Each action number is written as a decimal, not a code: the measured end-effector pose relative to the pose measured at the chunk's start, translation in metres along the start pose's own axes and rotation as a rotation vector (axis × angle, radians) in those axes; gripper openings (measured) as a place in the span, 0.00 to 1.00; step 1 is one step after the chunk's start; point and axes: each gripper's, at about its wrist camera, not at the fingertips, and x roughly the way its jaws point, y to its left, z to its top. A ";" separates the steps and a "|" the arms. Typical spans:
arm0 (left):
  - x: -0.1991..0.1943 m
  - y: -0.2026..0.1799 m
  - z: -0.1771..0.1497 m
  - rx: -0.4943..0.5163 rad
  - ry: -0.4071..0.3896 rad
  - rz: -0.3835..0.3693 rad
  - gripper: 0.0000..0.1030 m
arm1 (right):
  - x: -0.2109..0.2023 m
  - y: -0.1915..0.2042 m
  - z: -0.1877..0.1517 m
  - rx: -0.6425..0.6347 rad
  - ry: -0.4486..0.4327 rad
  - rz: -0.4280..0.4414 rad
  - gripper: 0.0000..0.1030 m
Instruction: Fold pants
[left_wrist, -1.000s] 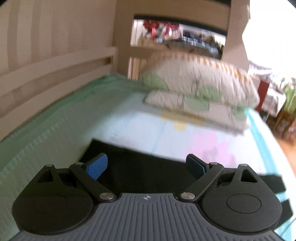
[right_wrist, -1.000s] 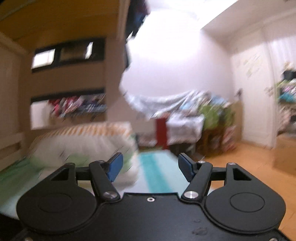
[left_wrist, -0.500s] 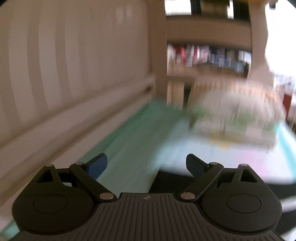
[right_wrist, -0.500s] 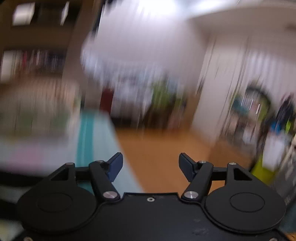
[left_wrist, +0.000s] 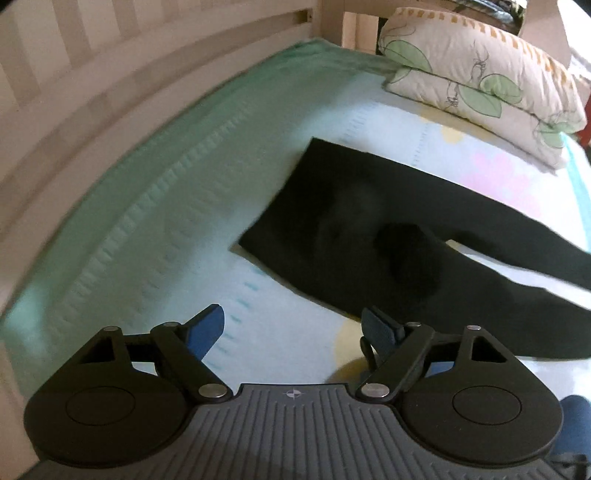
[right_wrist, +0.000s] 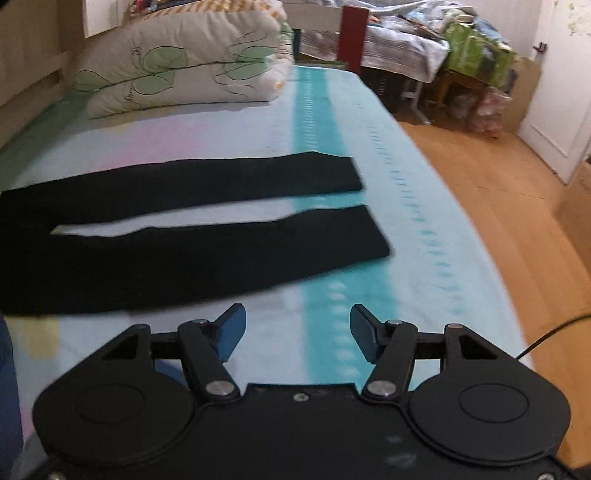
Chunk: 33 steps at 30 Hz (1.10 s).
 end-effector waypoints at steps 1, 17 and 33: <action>-0.002 -0.005 0.001 0.000 -0.008 0.016 0.79 | 0.014 0.002 0.004 0.004 -0.015 0.022 0.60; 0.083 -0.122 -0.030 0.396 -0.010 -0.073 0.74 | 0.144 -0.012 0.008 0.298 0.115 0.007 0.37; 0.147 -0.119 -0.084 0.762 -0.014 -0.109 0.74 | 0.173 0.003 0.013 0.475 0.123 0.003 0.39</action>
